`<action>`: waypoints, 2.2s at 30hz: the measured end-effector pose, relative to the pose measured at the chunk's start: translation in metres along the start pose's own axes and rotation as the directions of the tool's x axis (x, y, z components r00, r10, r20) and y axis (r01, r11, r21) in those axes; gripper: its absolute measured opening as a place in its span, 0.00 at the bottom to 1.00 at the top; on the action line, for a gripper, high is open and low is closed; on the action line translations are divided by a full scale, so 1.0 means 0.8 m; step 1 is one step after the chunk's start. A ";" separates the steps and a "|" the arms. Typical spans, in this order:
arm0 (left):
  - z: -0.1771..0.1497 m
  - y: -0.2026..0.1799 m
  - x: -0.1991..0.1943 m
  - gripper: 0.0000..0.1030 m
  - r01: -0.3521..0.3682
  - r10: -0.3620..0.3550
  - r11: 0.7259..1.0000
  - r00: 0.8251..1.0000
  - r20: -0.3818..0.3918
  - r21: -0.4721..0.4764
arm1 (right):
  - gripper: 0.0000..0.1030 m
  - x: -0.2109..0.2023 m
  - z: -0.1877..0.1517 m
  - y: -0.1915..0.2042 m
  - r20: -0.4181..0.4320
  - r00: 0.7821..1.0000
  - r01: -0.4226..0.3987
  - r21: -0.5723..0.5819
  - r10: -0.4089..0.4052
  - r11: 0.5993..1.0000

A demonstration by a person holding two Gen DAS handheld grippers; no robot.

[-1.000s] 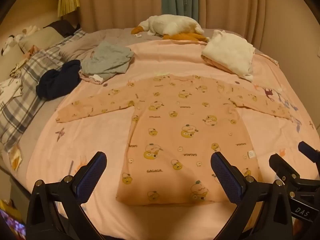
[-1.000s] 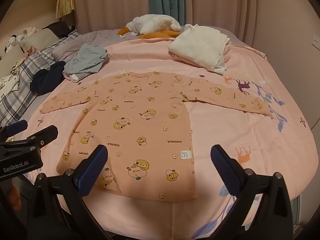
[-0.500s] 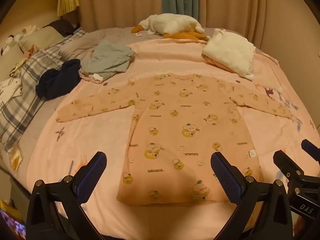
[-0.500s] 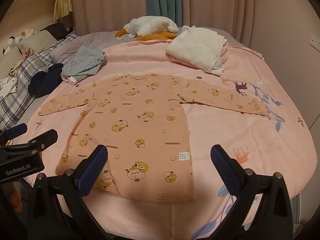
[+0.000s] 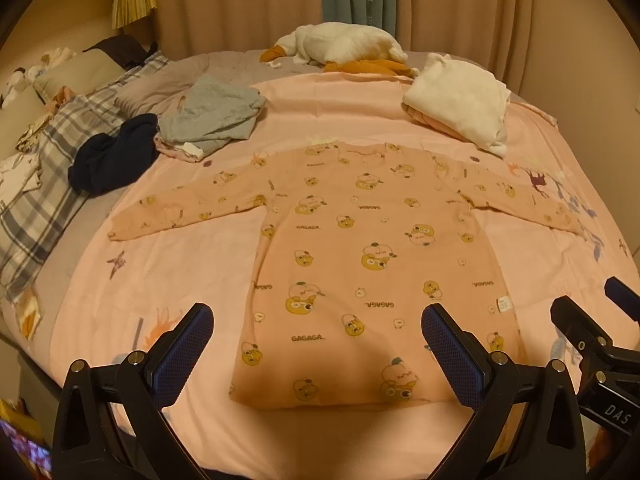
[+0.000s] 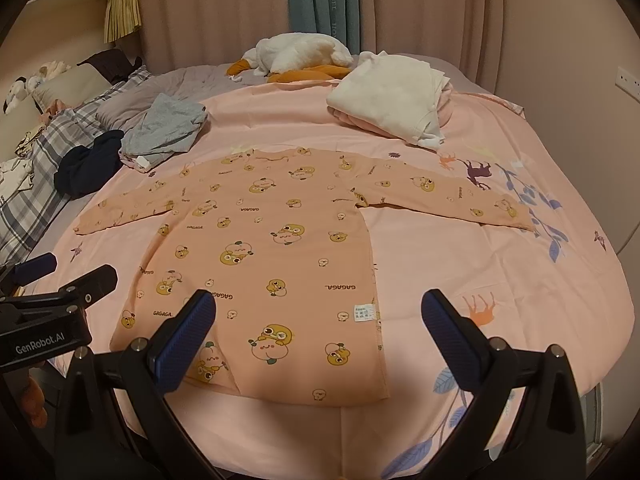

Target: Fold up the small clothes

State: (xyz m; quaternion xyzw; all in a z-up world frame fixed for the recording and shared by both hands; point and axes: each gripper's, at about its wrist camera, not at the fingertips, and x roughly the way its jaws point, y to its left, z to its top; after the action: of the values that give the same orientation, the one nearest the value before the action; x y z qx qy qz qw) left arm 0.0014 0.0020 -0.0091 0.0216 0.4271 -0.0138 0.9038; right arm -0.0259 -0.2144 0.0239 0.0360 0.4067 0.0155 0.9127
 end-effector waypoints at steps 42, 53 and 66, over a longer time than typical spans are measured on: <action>-0.008 -0.009 0.004 1.00 -0.001 0.002 1.000 1.000 -0.019 0.012 | 1.00 0.000 0.000 0.000 0.003 1.000 0.000 0.002 0.000 1.000; -0.007 -0.013 0.005 1.00 0.002 -0.001 1.000 1.000 -0.030 0.024 | 1.00 0.000 -0.001 -0.001 0.001 1.000 -0.001 0.003 0.001 1.000; -0.006 -0.013 0.006 1.00 0.002 -0.001 1.000 0.999 -0.032 0.024 | 1.00 0.002 -0.003 -0.002 -0.003 1.000 -0.003 0.007 0.003 1.000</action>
State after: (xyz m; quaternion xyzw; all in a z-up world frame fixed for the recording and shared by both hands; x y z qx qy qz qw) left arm -0.0002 -0.0080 -0.0161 0.0324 0.4414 -0.0192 0.8965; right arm -0.0266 -0.2158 0.0212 0.0395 0.4079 0.0155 0.9120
